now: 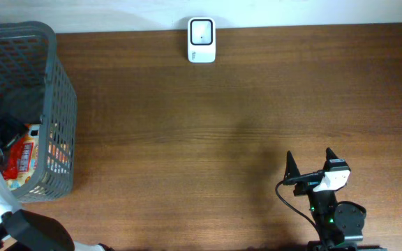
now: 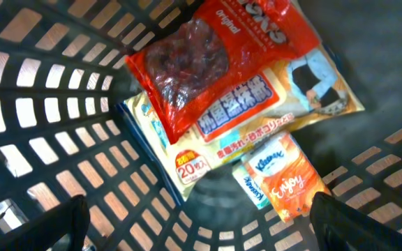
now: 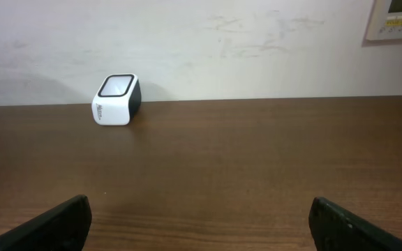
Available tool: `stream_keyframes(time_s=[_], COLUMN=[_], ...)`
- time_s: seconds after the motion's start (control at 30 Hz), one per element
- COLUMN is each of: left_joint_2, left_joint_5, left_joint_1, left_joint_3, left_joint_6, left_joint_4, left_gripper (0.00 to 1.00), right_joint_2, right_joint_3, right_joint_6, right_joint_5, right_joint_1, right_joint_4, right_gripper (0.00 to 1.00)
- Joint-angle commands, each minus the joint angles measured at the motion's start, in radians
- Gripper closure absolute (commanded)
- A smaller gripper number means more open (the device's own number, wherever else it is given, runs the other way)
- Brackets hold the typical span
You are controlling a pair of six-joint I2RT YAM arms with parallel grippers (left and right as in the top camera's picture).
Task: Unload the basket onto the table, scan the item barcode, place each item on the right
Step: 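Reach the left gripper into the grey basket toward the red bag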
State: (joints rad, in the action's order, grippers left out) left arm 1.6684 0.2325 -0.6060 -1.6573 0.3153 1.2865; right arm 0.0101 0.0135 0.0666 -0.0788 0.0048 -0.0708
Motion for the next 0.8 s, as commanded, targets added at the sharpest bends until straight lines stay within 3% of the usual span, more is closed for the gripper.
stream_keyframes(time_s=[0.0, 0.2, 0.77], left_joint_2=[0.005, 0.011, 0.018], left_joint_5=[0.024, 0.018, 0.019], left_joint_1=[-0.002, -0.067, -0.068], left_joint_3=[0.006, 0.006, 0.006], left_joint_6=[0.006, 0.006, 0.006], left_joint_4=[-0.031, -0.037, -0.044], left_gripper=[0.01, 0.01, 0.01], right_joint_2=[-0.006, -0.006, -0.006], right_joint_3=[-0.008, -0.008, -0.008], right_joint_6=[-0.007, -0.007, -0.007], right_joint_5=[-0.006, -0.006, -0.006], right_joint_1=[0.008, 0.008, 0.008], right_joint_4=[0.0, 0.0, 0.0], right_gripper=[0.02, 0.02, 0.02])
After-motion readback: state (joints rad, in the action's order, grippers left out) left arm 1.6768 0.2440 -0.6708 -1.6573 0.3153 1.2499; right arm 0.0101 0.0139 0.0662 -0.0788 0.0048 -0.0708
